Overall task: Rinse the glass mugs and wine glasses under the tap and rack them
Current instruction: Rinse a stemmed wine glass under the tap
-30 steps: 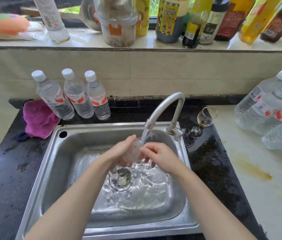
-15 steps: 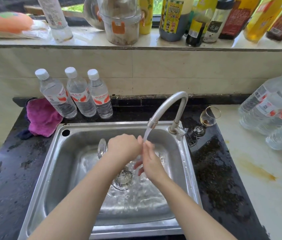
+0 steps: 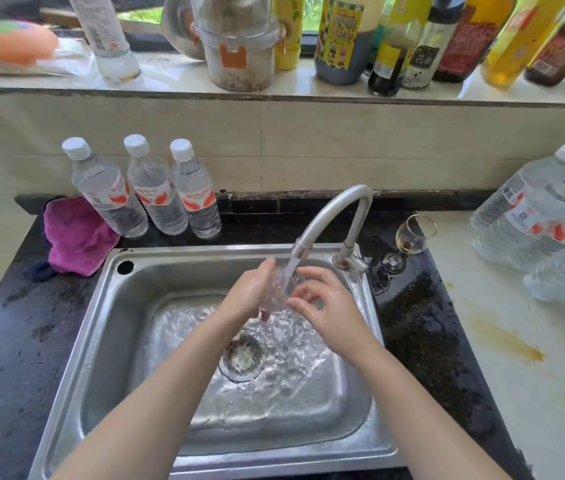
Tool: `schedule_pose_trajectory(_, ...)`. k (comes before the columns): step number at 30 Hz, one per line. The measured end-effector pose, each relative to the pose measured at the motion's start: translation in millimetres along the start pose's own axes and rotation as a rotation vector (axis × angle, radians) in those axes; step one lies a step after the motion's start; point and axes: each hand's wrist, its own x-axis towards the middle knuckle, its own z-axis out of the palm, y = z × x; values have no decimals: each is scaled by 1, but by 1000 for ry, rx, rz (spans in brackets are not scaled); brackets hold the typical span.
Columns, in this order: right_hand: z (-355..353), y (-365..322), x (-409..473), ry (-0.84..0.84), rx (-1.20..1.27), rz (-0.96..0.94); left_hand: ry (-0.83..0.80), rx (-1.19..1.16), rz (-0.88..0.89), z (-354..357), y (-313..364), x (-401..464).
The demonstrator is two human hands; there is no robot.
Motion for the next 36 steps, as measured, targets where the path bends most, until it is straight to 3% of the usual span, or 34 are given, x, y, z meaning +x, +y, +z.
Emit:
schedule_pose_trajectory(4,10,-14,1,171,30,1,127,121,210,7,4,6)
schedule_pose_trajectory(5,9,-19,1,114,62,-23,120,100,178,7,6,9)
schedule_pose_trajectory(7,-2,-28,2,-156,163,9,36,29,54,1,9,12)
schedule_pose_trajectory(9,-21,-30,8,-410,40,53,-146,33,-32,-9,7,13)
schedule_pose_trajectory(11,-27,-28,15,-424,-115,88,-244,74,-1,-11,-5,11)
schedule_pose_trajectory(13,-17,-27,19,-236,-61,155,-133,47,84,-3,-13,3)
schedule_pose_trajectory(15,-3,-30,17,-167,235,202,57,92,189,5,-15,1)
schedule_pose_trajectory(17,-4,-29,13,-331,353,199,158,150,145,1,-8,8)
schedule_pose_trajectory(19,-17,-25,15,-507,194,148,73,142,3,-11,0,12)
schedule_pose_trajectory(20,-21,-23,18,-504,107,144,-5,139,-17,-15,1,10)
schedule_pose_trajectory(22,-19,-22,24,-333,62,175,-67,153,53,-12,0,3)
schedule_pose_trajectory(25,0,-27,21,-143,251,201,68,167,178,3,-10,1)
schedule_pose_trajectory(27,-1,-26,15,-305,332,199,129,133,90,-2,-4,7)
schedule_pose_trajectory(29,-14,-23,13,-458,191,168,21,170,-116,-13,1,10)
schedule_pose_trajectory(30,-18,-20,15,-444,139,171,-61,208,-173,-17,0,9)
schedule_pose_trajectory(32,-15,-21,19,-279,137,209,-117,223,-84,-13,-6,3)
schedule_pose_trajectory(34,-3,-24,19,-133,227,242,-37,198,99,-3,-14,-2)
schedule_pose_trajectory(36,2,-25,15,-187,371,247,93,189,145,1,-10,0)
